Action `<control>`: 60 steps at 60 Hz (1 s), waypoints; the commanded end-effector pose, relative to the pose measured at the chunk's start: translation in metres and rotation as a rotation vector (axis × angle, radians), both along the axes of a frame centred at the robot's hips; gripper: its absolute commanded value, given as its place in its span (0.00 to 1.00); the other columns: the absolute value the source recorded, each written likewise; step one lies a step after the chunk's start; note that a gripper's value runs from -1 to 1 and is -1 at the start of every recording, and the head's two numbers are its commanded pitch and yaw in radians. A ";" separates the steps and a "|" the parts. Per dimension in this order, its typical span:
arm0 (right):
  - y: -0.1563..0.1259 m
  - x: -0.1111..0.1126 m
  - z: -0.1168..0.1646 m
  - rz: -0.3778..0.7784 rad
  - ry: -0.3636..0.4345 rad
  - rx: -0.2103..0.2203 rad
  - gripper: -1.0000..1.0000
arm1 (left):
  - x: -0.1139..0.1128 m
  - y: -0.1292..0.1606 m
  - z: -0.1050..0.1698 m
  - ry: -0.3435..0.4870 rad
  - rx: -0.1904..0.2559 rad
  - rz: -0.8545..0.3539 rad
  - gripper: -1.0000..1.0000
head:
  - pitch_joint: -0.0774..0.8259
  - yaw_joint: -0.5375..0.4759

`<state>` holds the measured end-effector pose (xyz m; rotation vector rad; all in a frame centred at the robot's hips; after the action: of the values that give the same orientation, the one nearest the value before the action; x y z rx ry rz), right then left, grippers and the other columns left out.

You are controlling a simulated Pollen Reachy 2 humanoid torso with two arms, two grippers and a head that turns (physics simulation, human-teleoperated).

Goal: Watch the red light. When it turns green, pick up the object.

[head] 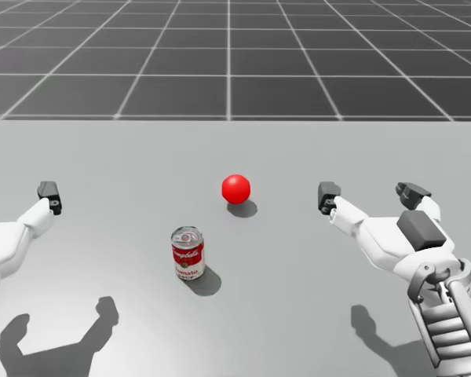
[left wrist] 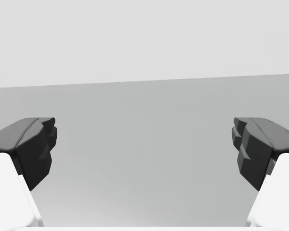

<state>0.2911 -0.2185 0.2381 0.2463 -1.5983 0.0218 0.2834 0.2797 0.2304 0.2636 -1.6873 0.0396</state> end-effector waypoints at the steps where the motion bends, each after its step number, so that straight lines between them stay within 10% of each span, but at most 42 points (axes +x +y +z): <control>1: 0.003 -0.001 -0.001 0.000 0.001 0.014 0.00 | 0.000 0.000 0.000 0.000 0.001 0.000 0.00 | 0.62 0.51; 60: 0.004 -0.001 -0.001 -0.002 -0.010 -0.002 0.00 | 0.000 -0.001 -0.001 0.002 0.007 0.001 0.00 | 0.66 0.52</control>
<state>0.2905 -0.2181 0.2383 0.2268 -1.6112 0.0354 0.2835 0.2789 0.2299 0.2677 -1.6857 0.0340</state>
